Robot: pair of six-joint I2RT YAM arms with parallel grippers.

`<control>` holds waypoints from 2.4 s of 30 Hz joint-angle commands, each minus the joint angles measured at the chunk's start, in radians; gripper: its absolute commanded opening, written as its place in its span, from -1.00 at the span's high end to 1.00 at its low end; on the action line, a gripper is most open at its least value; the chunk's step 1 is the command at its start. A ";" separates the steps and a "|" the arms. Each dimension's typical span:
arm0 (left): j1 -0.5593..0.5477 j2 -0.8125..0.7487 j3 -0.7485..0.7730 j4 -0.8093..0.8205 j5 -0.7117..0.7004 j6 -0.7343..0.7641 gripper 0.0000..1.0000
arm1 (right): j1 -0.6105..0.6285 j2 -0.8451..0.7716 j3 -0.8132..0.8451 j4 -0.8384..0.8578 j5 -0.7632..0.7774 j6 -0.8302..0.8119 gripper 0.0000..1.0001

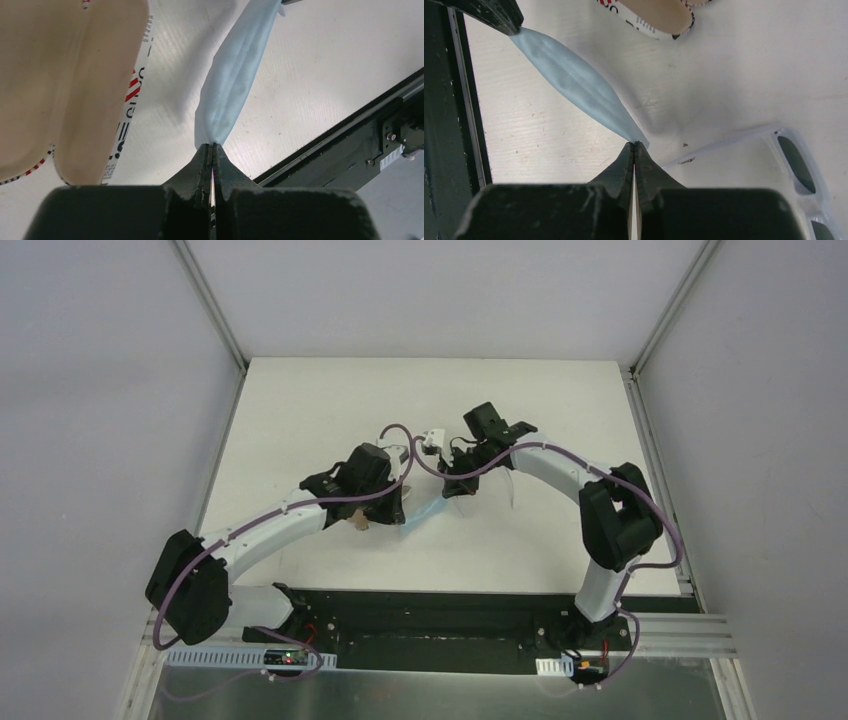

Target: Organize the sunglasses

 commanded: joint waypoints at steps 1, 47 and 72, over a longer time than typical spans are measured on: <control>0.003 -0.083 0.006 -0.054 -0.105 -0.067 1.00 | 0.034 0.036 0.101 -0.015 0.015 0.043 1.00; 0.046 -0.068 0.042 -0.291 -0.460 -0.176 1.00 | 0.172 0.421 0.634 -0.125 0.145 0.095 1.00; 0.061 -0.010 -0.028 -0.236 -0.395 -0.175 1.00 | 0.189 0.525 0.742 -0.259 0.157 0.035 1.00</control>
